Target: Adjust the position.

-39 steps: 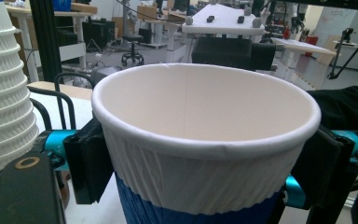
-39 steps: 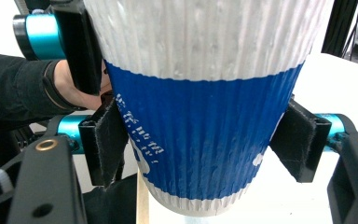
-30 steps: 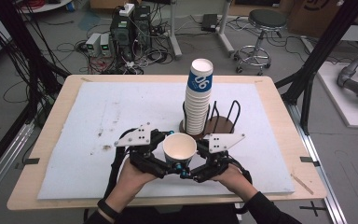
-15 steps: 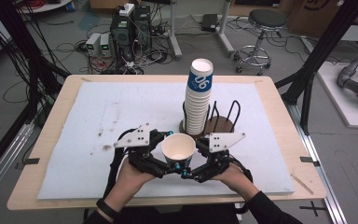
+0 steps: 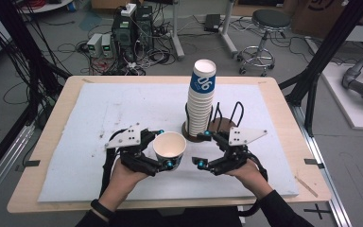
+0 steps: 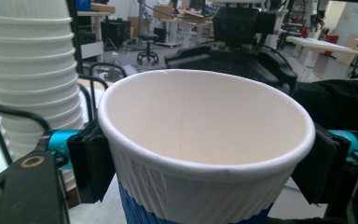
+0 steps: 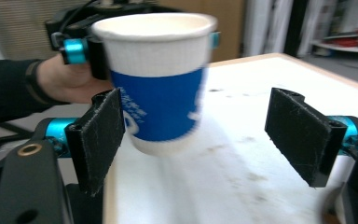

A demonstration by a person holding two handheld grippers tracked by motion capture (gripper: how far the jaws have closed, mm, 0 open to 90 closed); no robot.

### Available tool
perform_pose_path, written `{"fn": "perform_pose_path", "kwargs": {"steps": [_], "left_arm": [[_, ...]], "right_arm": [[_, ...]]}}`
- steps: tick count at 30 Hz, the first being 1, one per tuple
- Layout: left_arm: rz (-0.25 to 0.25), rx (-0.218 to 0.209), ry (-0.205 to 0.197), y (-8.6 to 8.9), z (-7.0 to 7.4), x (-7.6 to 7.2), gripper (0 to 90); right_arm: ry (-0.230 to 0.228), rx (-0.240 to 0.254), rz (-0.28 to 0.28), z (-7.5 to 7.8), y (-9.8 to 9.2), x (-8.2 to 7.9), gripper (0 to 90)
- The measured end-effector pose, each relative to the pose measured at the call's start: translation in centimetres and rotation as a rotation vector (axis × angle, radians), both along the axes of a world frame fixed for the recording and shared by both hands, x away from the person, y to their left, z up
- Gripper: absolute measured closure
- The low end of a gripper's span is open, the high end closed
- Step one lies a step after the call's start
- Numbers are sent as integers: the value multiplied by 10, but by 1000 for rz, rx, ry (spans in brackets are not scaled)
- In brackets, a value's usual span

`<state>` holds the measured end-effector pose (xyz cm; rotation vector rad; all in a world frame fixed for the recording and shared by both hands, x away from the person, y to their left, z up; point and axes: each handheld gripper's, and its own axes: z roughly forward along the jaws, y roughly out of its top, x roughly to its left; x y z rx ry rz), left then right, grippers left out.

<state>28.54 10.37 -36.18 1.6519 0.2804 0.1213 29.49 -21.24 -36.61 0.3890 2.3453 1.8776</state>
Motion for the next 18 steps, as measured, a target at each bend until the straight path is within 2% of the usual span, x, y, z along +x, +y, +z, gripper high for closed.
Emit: {"fn": "perform_pose_path", "kwargs": {"steps": [5,10,13,18], "left_arm": [[27,8,-6,10,-6,4,203],[54,-7,-10,18,-11,7,203],[85,2,-28,21,-14,5,202],[105,11,-30,21,-17,6,202]], "right_arm": [[-9,6,-80,2,-22,7,203],[-15,12,-155,3,-43,9,203],[-22,10,-178,3,-54,10,203],[-25,2,-224,1,-69,11,202]]}}
